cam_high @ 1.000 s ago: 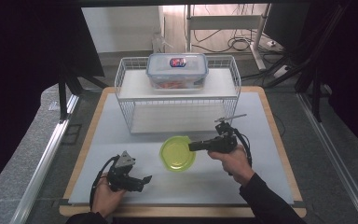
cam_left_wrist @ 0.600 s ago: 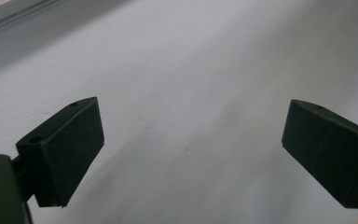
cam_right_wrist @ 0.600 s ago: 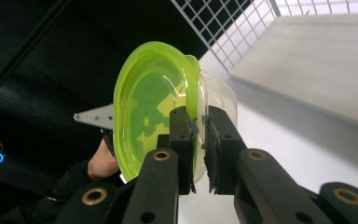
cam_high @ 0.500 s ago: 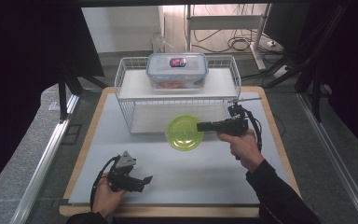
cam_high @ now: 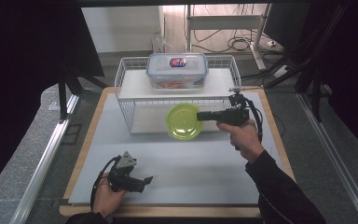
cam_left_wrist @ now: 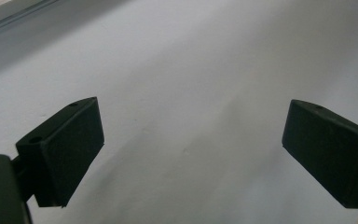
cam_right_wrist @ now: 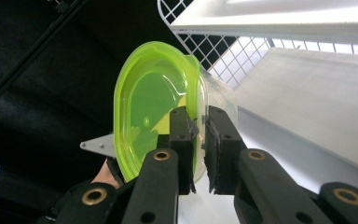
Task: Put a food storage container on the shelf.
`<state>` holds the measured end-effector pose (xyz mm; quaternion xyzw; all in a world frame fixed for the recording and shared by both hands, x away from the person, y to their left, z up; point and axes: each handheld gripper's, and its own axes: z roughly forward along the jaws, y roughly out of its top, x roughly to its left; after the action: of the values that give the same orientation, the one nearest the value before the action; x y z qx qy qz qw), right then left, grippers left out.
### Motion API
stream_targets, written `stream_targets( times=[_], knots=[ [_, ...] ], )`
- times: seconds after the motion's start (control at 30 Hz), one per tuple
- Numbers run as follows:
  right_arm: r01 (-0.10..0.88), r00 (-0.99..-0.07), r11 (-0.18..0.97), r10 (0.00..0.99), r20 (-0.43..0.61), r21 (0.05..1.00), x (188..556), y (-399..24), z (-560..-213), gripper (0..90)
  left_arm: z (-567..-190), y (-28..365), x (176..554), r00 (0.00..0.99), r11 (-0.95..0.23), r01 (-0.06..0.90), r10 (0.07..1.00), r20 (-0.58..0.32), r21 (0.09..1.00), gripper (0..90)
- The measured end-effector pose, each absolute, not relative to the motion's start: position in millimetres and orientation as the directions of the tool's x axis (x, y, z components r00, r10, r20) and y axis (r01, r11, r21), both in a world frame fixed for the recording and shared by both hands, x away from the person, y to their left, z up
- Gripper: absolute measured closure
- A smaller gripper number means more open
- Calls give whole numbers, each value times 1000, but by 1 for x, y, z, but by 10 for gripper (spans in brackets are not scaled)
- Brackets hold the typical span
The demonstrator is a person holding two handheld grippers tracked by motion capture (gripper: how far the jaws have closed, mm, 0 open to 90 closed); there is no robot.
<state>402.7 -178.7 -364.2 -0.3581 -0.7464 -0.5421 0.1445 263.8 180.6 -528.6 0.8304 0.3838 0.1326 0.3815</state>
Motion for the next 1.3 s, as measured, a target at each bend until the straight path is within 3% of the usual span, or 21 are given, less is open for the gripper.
stream_targets(
  times=[1.3],
  knots=[
    [660,-703,86,422,572,747,435,-168,-290,823,-529,179,264,680,-427,536,730,-72,728,49]
  ],
)
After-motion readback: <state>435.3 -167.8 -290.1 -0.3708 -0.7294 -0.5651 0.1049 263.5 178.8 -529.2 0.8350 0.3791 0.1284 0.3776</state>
